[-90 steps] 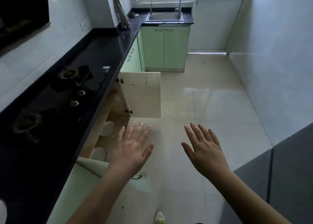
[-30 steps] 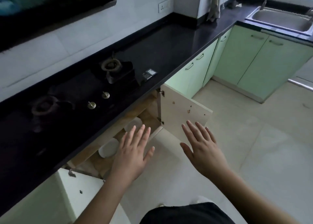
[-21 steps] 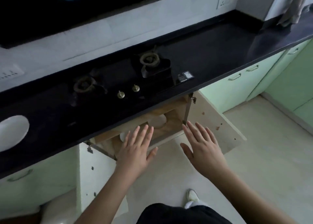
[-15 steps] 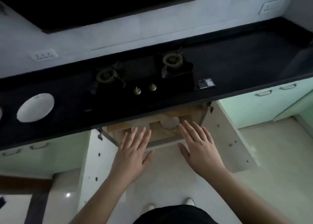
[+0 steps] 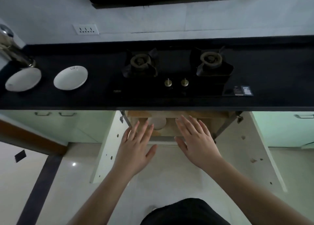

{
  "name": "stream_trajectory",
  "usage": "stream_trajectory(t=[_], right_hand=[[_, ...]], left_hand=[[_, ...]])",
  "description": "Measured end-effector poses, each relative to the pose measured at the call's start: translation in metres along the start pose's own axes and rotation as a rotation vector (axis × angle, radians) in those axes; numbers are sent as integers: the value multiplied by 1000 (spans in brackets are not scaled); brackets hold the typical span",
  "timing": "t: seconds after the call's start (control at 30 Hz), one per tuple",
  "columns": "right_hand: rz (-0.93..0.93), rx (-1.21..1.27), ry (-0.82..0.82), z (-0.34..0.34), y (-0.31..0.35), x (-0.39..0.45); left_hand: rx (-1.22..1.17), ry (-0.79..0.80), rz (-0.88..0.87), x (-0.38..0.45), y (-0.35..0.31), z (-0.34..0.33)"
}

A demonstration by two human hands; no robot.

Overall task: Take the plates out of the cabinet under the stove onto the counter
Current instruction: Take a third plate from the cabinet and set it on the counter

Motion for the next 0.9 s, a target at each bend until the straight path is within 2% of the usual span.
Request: stream_trajectory(t=[0.27,0.5,0.63,0.9], right_hand=[[14,-8,25,-30,38,19],[20,13,68,-59,30,41],[57,44,111,-104,15,65],[104,34,203,-220,-26,96]], left_hand=[[4,2,41,-1,53,-12],[-25,-20,37,25,66,-37],[-40,-44,85,48,77,-79],[-64,15,124,79,74,-201]])
Point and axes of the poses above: each hand's wrist, its own x-axis towards the middle knuckle, its own z-axis out of the back of the hand, y = z × x, the point moved 7 cm from there along x, towards the middle knuckle, and after that the axes turned 13 degrees about -y, right-handed, at the moved point
